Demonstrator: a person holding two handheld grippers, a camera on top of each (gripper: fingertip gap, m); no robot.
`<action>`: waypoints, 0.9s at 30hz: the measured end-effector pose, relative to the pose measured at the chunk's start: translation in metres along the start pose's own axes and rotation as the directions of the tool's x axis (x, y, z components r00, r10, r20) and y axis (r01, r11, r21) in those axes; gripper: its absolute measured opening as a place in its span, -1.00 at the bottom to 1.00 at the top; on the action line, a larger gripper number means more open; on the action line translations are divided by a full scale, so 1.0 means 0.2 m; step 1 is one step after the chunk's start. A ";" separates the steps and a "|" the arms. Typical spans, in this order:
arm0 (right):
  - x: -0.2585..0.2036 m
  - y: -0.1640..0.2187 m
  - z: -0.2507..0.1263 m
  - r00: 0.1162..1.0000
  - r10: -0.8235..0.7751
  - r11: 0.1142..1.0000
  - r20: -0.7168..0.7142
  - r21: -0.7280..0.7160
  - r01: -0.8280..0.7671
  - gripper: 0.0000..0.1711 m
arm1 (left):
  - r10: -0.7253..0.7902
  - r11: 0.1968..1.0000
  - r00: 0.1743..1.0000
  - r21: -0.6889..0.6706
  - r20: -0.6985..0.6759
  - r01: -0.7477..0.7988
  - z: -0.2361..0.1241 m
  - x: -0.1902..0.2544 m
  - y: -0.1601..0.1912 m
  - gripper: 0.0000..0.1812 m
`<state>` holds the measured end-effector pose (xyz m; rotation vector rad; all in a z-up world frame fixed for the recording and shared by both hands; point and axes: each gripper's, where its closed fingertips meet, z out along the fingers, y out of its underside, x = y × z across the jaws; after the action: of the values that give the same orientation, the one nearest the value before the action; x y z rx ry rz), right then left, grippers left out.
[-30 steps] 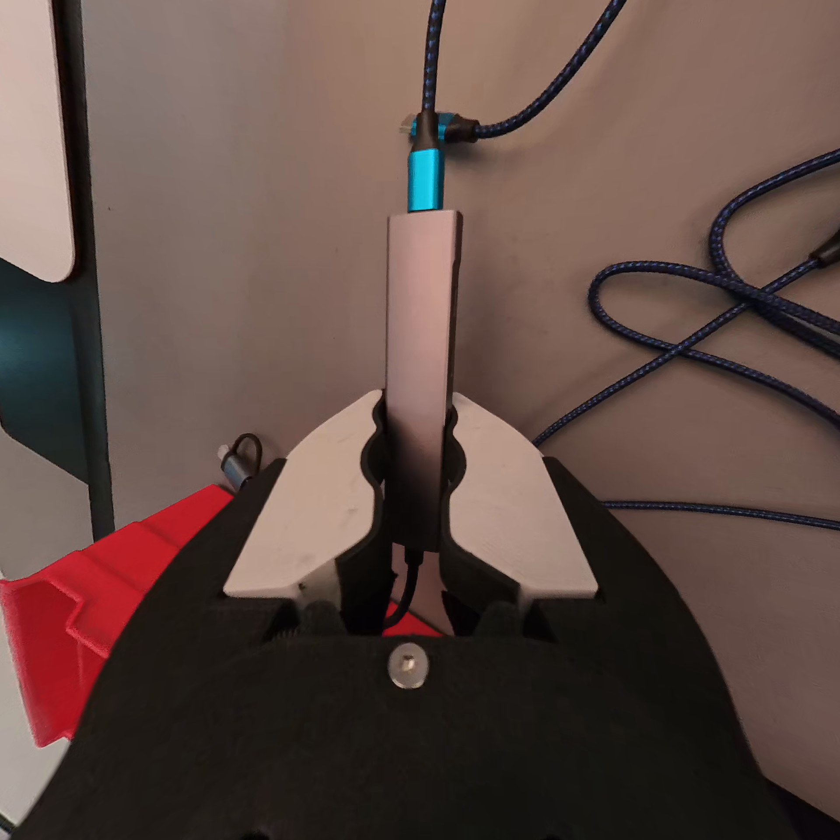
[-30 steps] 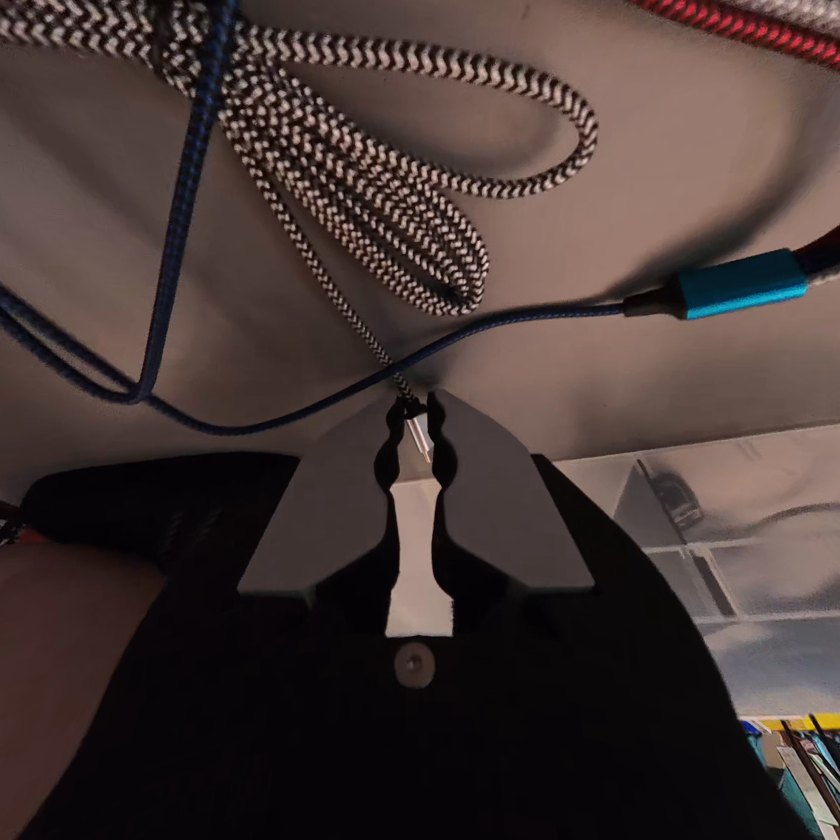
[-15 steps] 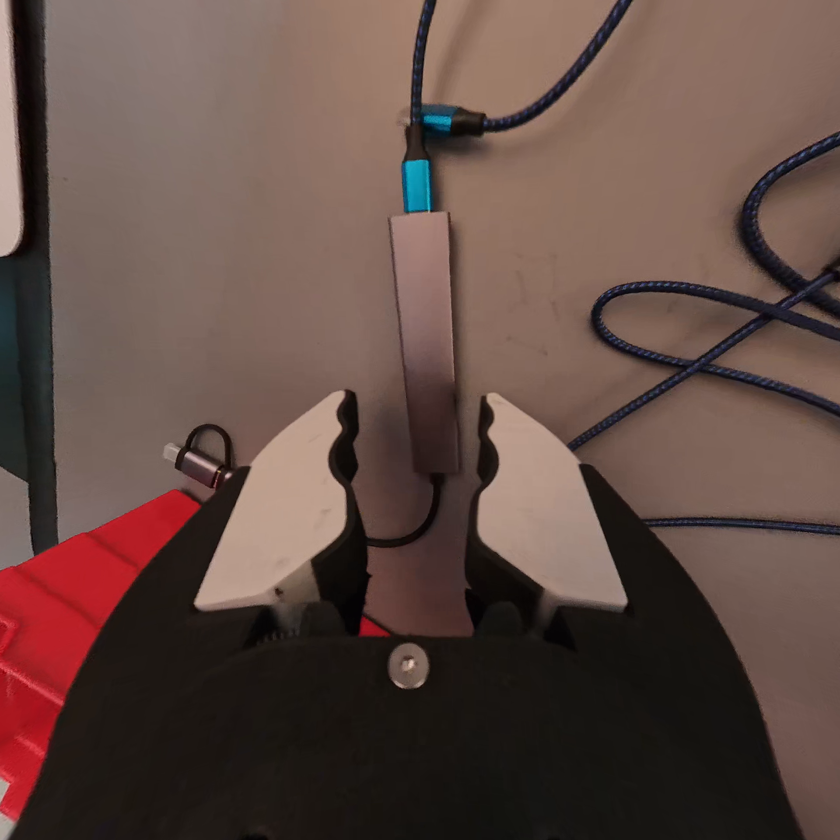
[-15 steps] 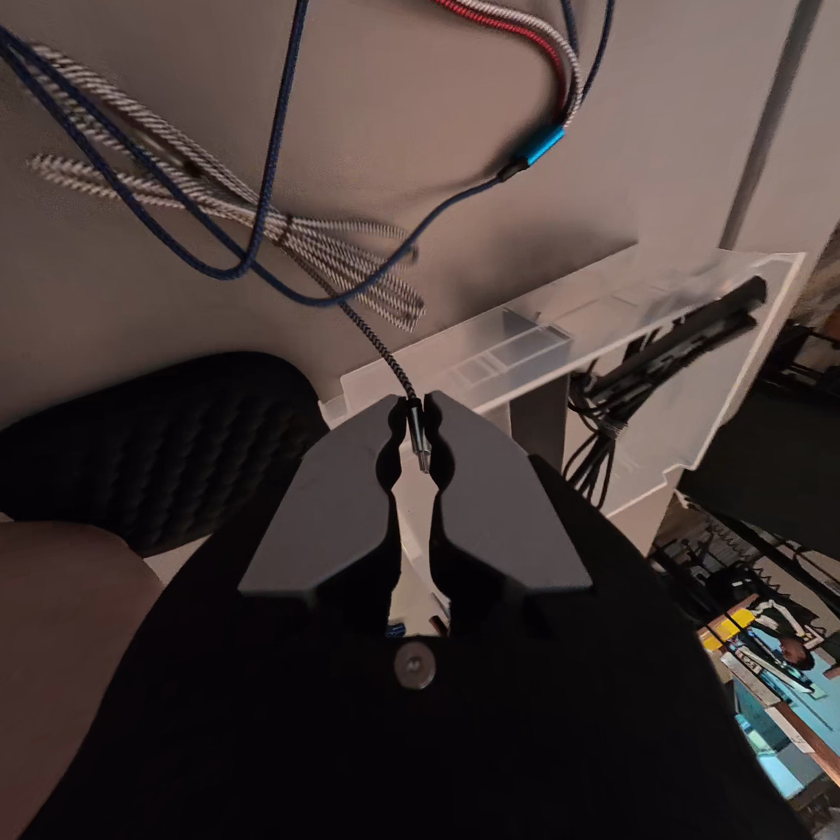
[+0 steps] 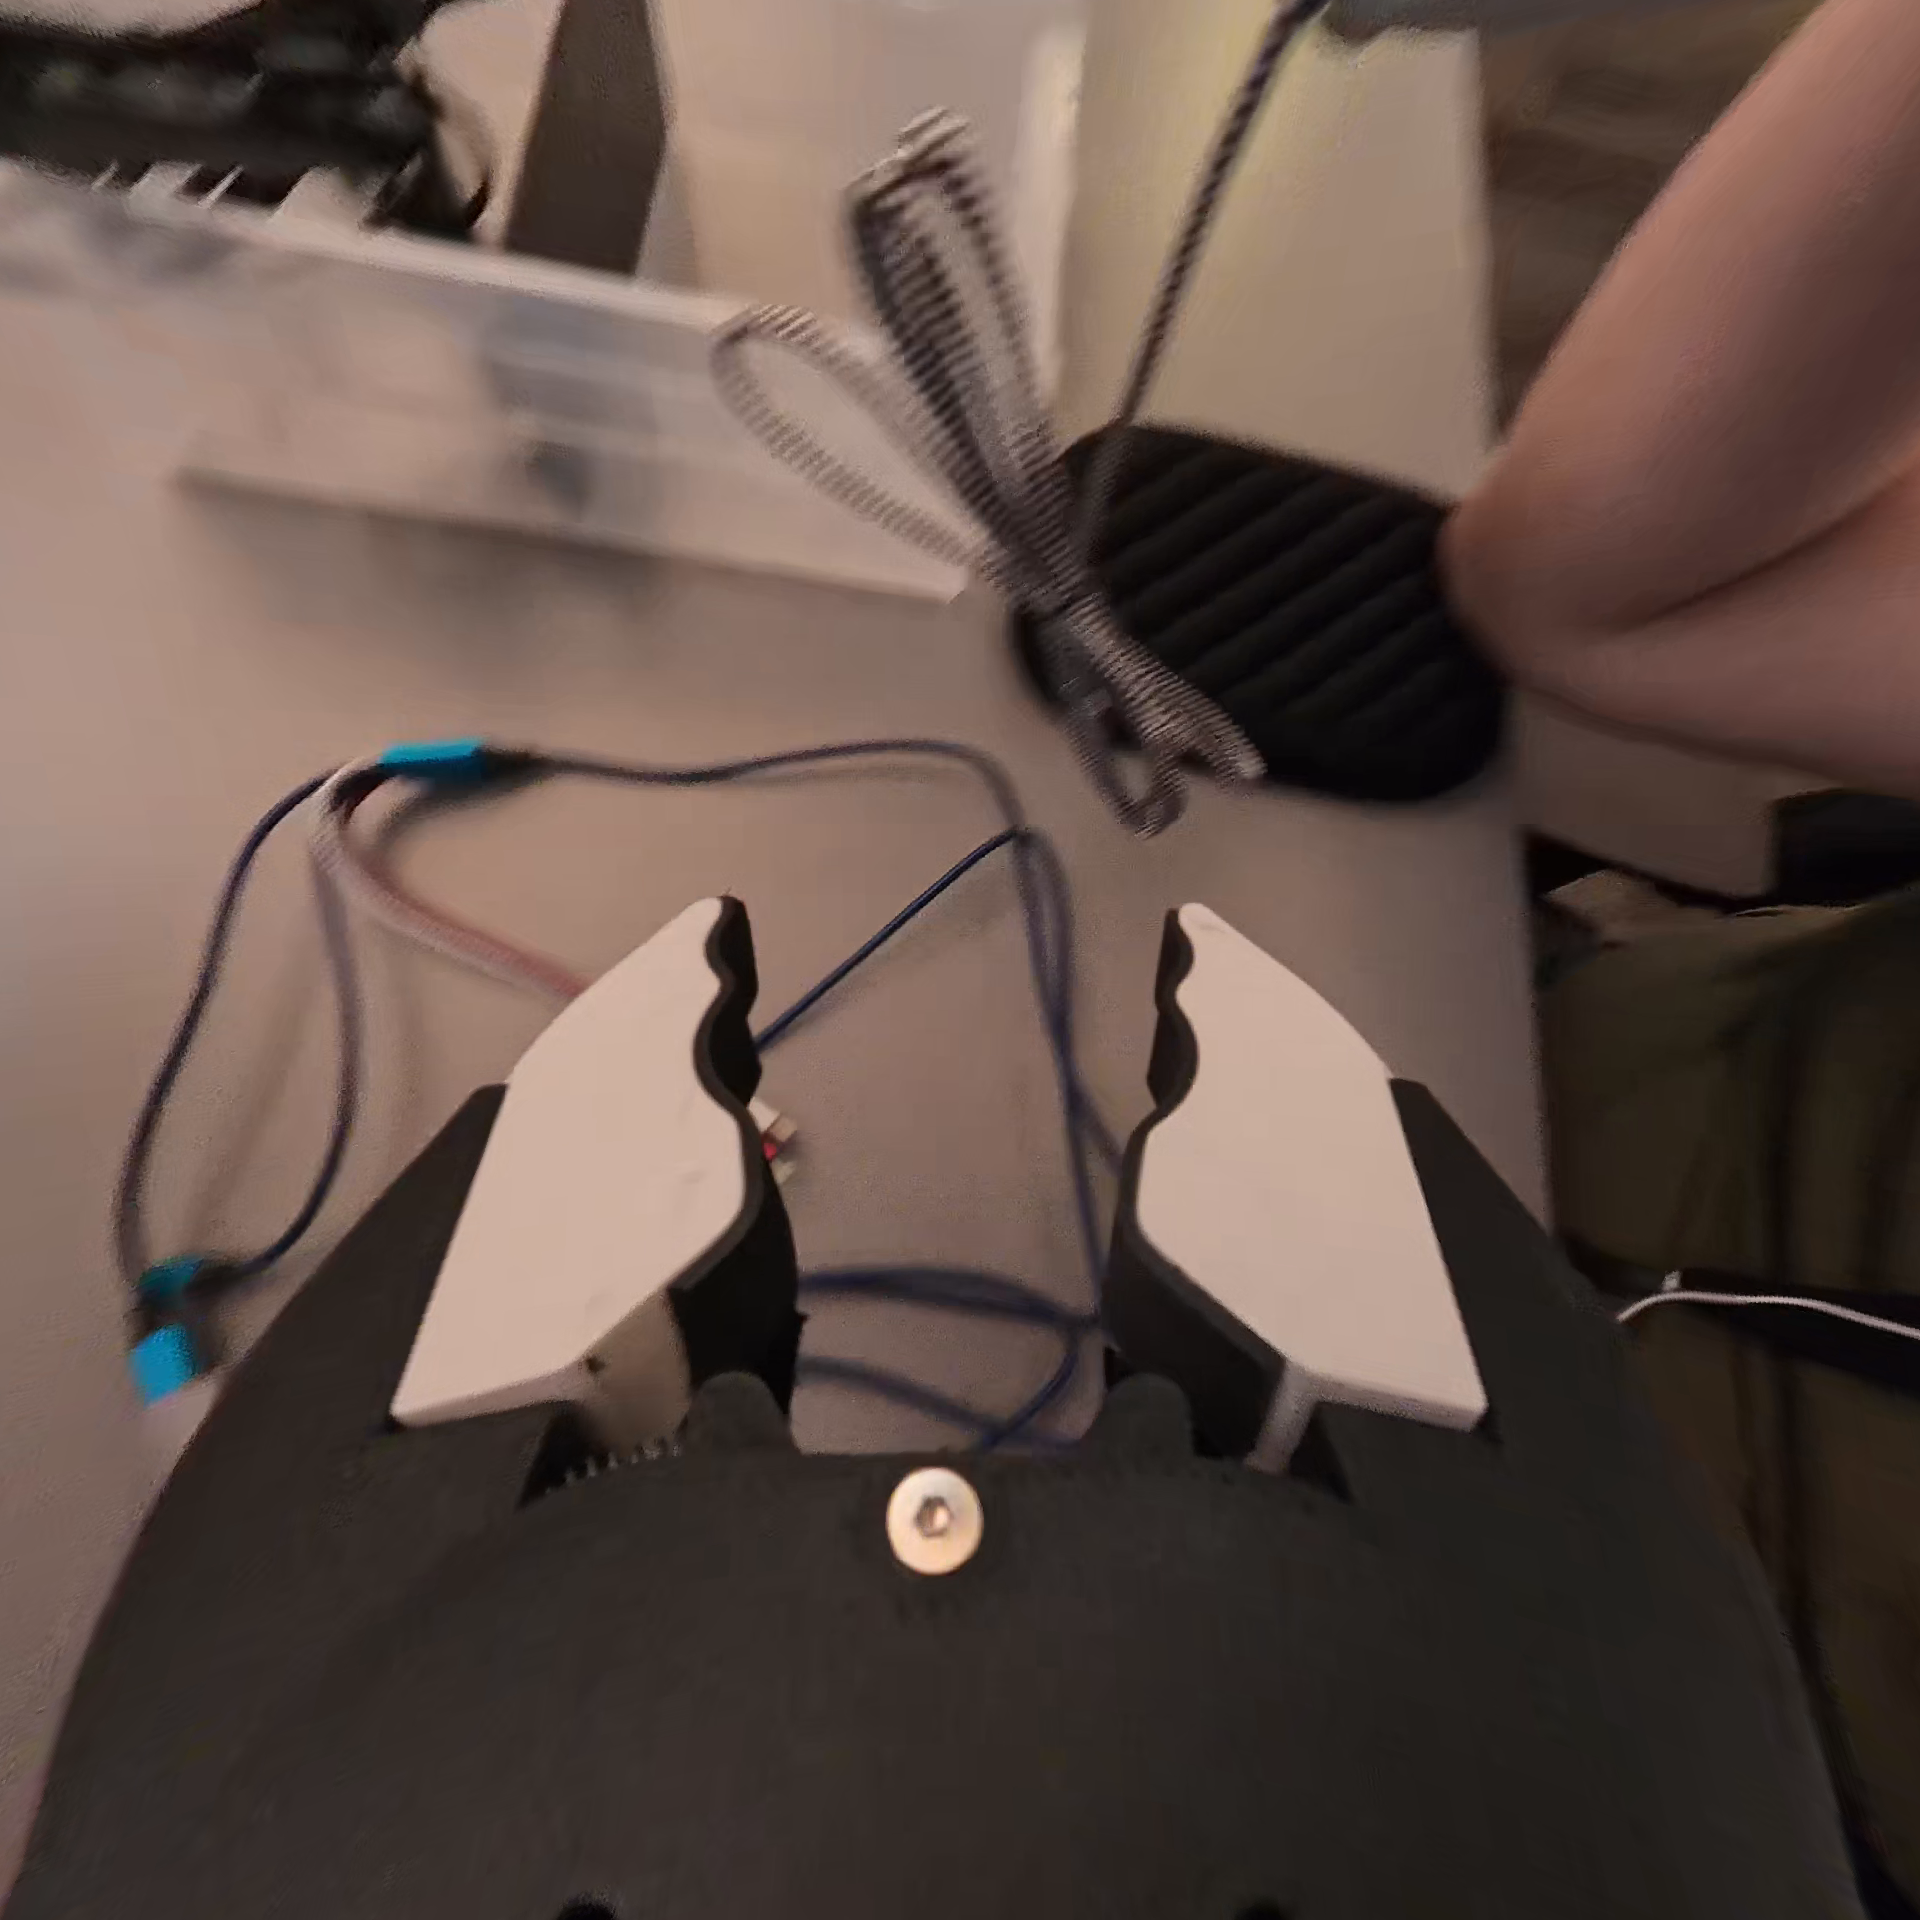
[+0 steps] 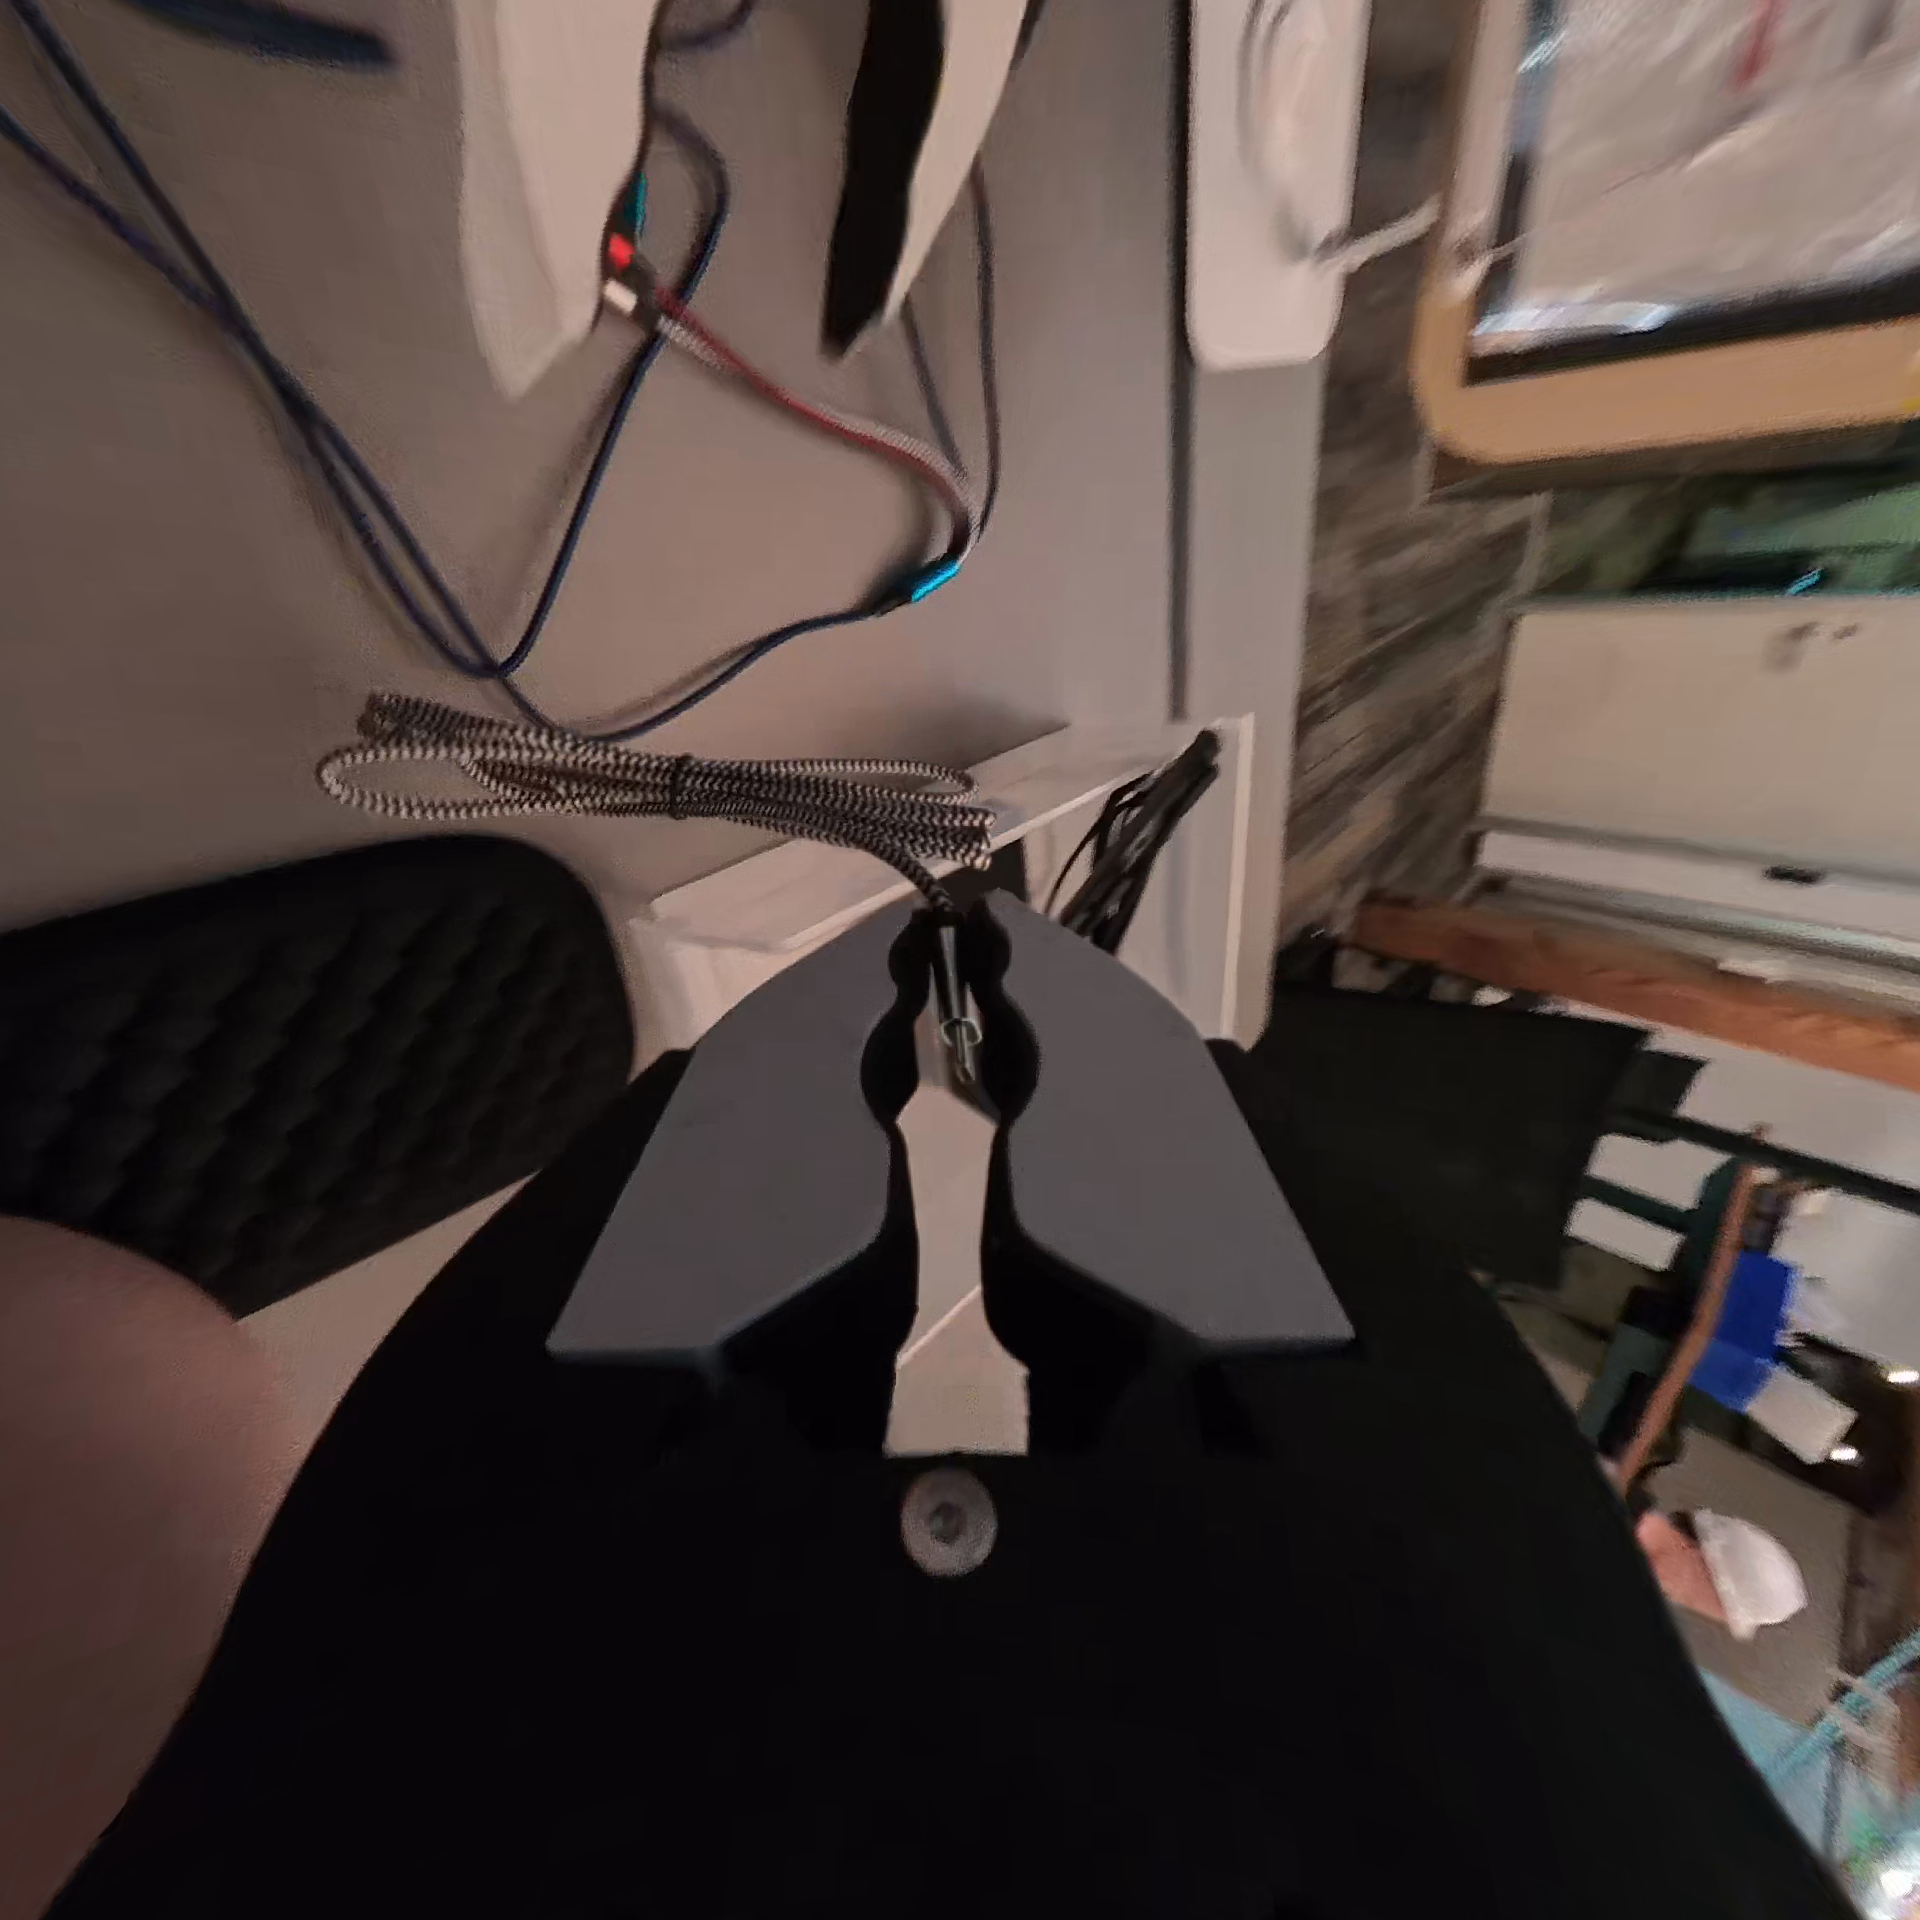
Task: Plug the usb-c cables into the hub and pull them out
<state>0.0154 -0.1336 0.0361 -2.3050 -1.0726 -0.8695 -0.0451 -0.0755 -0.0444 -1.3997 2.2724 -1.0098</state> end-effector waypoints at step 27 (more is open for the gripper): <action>0.66 -0.52 -0.20 0.848 0.511 0.419 -0.139 0.902 -0.105 -0.37 | -0.167 0.650 0.959 0.706 -0.230 0.282 -0.49 -0.21 -0.32 -0.85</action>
<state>-0.0150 -0.0304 0.1708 -1.2694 -0.6015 -0.4103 -0.0369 -0.0168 0.0649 -1.2551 1.4458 -1.8904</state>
